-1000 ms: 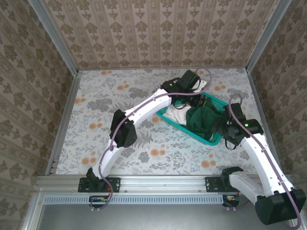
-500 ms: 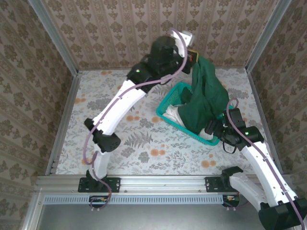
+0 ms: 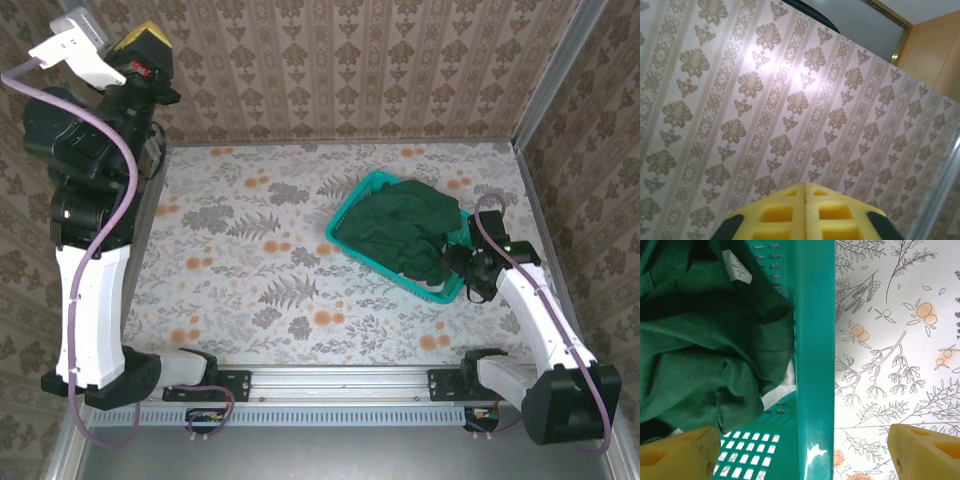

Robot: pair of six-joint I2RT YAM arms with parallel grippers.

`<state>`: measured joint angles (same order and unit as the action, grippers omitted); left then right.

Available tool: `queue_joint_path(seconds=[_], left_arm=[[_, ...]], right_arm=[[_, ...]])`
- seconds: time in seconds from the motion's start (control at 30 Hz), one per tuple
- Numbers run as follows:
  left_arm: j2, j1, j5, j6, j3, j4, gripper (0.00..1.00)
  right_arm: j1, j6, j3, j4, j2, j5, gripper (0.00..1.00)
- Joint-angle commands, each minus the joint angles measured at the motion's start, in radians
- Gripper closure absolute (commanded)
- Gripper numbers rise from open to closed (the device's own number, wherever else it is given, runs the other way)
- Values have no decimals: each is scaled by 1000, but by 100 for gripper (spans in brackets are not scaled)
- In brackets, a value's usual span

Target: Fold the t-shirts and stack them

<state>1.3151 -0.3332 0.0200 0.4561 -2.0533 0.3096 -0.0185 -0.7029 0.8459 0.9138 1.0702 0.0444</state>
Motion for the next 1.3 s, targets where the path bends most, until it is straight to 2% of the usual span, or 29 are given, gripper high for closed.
queue_joint_path(seconds=[0.0,0.1,0.17,0.23,0.37,0.47,0.53,0.63,0.8,1.0,1.03,1.17,1.27], left_arm=[[112,11,-307,114,143,127,80],[171,-44,-440,150,294,103,60],[224,-114,-460,100,329,128,46],[307,-195,-476,29,300,201,34],[529,-291,-517,-74,147,406,22],[696,-363,-430,-180,-7,573,19],[768,-401,-362,-219,-57,606,14],[869,-424,-329,-228,-122,631,0],[986,-451,-204,-259,-217,669,0],[1099,-479,-189,-259,-288,675,2],[1111,-485,-176,-249,-299,675,4],[1144,-495,-142,-212,-341,693,37],[1144,-501,-155,-203,-363,691,36]], right_arm=[[6,-32,30,-1,13,-23,13],[5,-55,22,-3,1,-35,13],[6,-53,20,0,-2,-43,13],[6,-41,21,10,-3,-45,13],[6,-25,16,29,3,-67,13],[6,-16,13,32,5,-81,13],[6,-8,12,34,5,-98,13],[5,10,12,39,4,-118,13],[-1,28,23,49,0,-130,13],[-22,77,65,69,11,-116,12],[-29,85,78,72,16,-105,11],[-40,97,94,64,31,-96,11],[-42,90,91,63,33,-91,10]])
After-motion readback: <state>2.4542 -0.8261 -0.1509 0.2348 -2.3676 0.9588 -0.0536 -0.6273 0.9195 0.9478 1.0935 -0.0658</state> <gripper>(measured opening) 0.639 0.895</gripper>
